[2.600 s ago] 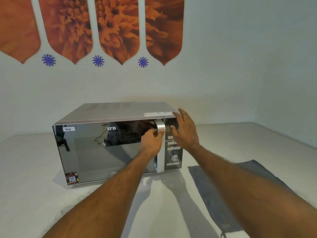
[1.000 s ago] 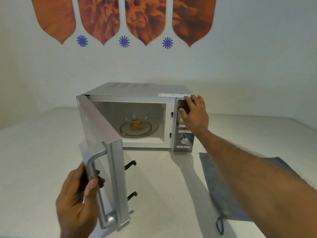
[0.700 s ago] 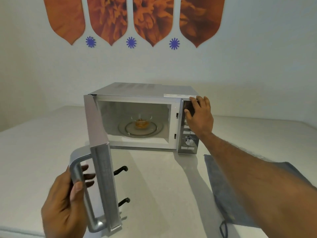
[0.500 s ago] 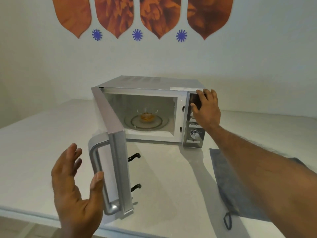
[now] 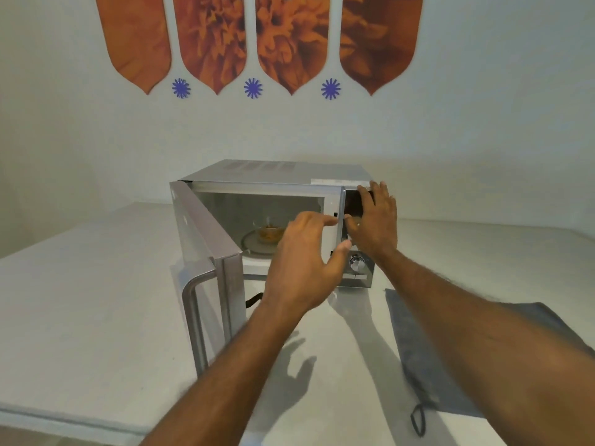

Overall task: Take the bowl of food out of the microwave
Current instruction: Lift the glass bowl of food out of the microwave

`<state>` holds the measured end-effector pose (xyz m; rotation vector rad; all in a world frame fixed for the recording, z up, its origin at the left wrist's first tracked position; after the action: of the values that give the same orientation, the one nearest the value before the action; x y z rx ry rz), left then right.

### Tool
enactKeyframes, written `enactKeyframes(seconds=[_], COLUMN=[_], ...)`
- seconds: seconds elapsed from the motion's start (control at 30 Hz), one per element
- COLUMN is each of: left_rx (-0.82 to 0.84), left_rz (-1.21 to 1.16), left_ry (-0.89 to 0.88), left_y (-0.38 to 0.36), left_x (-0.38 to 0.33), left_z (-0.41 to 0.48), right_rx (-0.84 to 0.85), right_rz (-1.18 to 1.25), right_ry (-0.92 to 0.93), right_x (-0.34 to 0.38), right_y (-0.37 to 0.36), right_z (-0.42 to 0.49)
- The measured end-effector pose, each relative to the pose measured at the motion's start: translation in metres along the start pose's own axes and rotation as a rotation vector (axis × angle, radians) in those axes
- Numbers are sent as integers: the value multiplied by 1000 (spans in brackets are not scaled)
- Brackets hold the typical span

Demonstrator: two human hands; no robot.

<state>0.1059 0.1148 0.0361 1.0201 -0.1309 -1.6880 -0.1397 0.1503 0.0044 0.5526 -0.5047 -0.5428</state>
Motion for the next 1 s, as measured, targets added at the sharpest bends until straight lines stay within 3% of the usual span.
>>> enactKeyframes(seconds=[0.13,0.23,0.4,0.57,0.8,1.0], left_rx=[22,-17,-61,-84,-238,-219], left_rz=[33,77,111,81,-248,-158], left_ry=[169,219,242,331,549,568], left_y=[-24,-29,-21,-20,-18,1], left_x=[24,43,68,97,133,155], left_z=[11,2,-16,-24,-8,-20], right_rx=[-134,-32,220,296,340,361], right_rz=[127,178,267,316,365,347], right_ry=[166,202,71,-3,-111,-137], right_x=[6,10,19,40,51,50], right_y=[-2,-18,-55,-83,-101,-111], right_z=[-22,-43,-65,-70,-64,-59])
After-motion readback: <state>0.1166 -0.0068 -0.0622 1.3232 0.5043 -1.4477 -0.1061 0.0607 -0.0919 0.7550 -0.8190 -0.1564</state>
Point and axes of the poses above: each hand's wrist, its own z-axis towards the middle knuckle, its own y-axis out of the back of the hand, x = y × z, the point moved 1 cm from there along z, towards the middle knuckle, and after that the axes turned 1 degree about y, right-handed, at the moved point
